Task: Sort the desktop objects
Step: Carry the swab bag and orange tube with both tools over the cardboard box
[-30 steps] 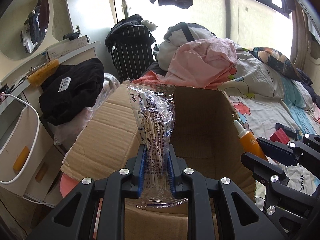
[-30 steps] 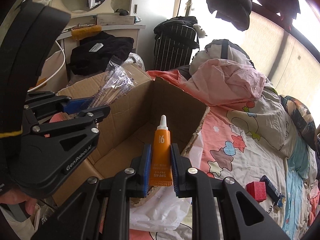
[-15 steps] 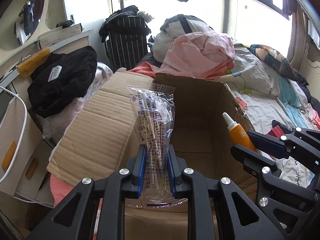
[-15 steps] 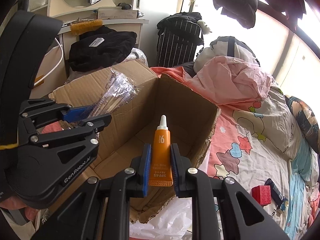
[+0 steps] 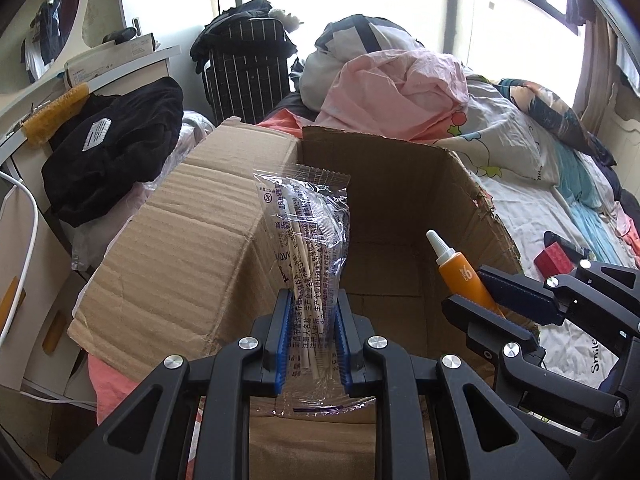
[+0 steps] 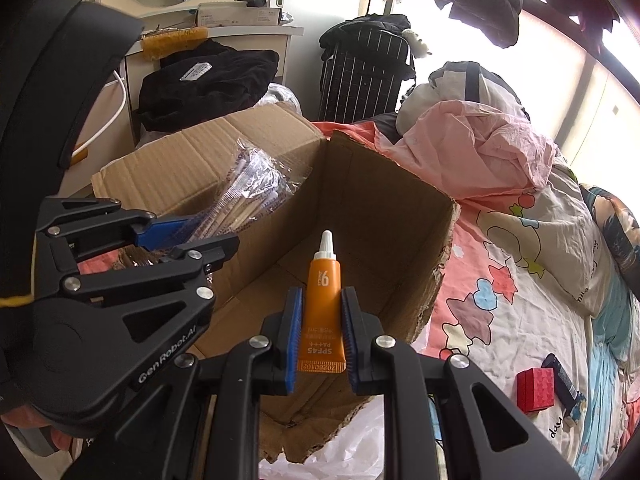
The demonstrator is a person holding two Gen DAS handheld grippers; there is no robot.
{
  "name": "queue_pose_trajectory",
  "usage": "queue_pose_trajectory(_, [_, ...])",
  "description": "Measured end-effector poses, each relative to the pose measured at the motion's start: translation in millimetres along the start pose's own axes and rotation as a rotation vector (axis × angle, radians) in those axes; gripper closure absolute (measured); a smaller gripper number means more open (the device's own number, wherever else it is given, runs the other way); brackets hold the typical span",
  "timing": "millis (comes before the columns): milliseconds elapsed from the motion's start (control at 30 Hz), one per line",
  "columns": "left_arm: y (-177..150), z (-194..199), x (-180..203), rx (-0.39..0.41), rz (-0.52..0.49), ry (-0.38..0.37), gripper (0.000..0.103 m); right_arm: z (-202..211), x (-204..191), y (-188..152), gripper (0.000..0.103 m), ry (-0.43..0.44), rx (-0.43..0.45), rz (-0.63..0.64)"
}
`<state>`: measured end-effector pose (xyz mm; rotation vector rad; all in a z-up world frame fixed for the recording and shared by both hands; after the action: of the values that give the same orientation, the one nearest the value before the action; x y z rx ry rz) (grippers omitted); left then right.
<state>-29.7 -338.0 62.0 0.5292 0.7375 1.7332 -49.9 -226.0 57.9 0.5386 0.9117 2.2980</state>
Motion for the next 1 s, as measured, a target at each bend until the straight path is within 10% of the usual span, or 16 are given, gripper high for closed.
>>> queue_pose_trajectory(1000, [-8.1,-14.4,-0.1,-0.039,0.005,0.000,0.083,-12.8,0.9,-9.8,0.085,0.008,-0.029,-0.005])
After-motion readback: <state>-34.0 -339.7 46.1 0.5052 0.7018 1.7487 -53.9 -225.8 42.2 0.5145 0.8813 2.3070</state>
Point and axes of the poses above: each gripper's, at about its wrist camera, not at the fingertips, and z roughly against the way its jaws point, x to its right, y to its top, the point moved 2 cm from there along -z, roughly the way its jaws point, and after that the axes turned 4 degrees about x, right-handed, at the moved point
